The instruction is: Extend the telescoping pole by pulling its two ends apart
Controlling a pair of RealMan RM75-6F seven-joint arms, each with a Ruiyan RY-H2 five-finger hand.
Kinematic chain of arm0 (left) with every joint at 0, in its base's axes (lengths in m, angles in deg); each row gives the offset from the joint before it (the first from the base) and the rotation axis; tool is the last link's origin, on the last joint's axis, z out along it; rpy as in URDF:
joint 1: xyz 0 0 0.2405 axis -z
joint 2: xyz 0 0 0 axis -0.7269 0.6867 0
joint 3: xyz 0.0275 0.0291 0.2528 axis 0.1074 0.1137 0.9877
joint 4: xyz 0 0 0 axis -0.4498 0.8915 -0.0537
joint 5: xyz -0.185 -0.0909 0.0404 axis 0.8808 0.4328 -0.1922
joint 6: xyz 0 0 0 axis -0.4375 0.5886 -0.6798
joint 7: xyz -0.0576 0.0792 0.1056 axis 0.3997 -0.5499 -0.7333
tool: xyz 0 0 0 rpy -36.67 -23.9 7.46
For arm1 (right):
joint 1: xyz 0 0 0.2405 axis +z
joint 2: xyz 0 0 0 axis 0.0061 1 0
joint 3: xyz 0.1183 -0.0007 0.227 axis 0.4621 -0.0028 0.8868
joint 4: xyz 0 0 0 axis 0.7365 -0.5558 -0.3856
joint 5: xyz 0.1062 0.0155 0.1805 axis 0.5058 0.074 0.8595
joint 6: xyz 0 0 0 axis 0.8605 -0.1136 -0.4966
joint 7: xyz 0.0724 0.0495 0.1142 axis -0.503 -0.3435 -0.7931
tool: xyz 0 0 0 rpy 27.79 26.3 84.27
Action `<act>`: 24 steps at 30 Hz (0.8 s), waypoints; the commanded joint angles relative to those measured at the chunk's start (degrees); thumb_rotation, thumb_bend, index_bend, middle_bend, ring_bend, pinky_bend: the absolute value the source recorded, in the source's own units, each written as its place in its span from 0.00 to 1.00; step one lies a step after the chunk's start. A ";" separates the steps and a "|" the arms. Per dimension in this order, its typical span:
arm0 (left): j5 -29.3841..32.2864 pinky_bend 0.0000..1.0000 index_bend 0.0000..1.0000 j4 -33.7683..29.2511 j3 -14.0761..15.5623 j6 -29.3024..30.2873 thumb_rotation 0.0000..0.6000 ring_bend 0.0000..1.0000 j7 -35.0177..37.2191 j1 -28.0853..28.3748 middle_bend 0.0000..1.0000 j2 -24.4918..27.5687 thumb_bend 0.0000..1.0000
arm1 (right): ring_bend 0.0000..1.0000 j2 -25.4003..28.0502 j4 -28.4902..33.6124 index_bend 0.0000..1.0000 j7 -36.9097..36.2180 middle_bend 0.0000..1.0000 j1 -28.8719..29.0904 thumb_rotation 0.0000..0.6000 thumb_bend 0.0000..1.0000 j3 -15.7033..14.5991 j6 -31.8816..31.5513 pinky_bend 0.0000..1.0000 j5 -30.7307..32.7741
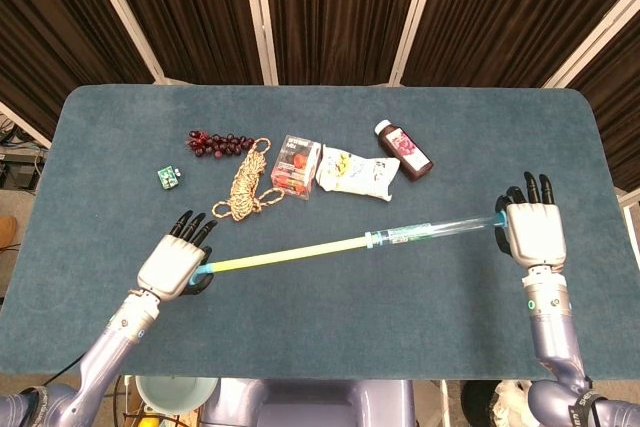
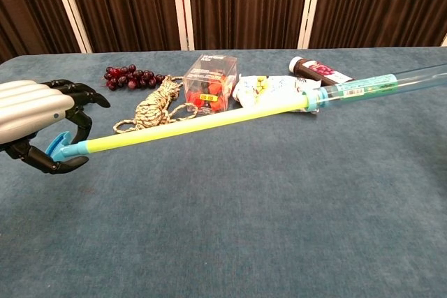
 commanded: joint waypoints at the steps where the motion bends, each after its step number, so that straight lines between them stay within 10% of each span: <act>1: -0.14 0.00 0.59 0.03 -0.06 -0.15 1.00 0.00 0.18 -0.10 0.09 0.15 0.42 | 0.04 0.06 -0.11 0.92 0.12 0.30 0.02 1.00 0.56 0.01 -0.03 0.00 0.05; 16: -0.48 0.00 0.44 -0.39 -0.62 -0.76 1.00 0.00 0.23 -0.45 0.06 0.85 0.33 | 0.04 0.13 -0.94 0.91 0.60 0.29 -0.22 1.00 0.54 0.33 -0.60 0.00 1.15; 24: -0.68 0.00 0.00 -1.28 -0.59 -1.75 1.00 0.00 0.61 -0.30 0.00 0.83 0.05 | 0.00 2.34 1.35 0.30 2.71 0.08 -0.45 1.00 0.33 -1.09 1.53 0.00 3.36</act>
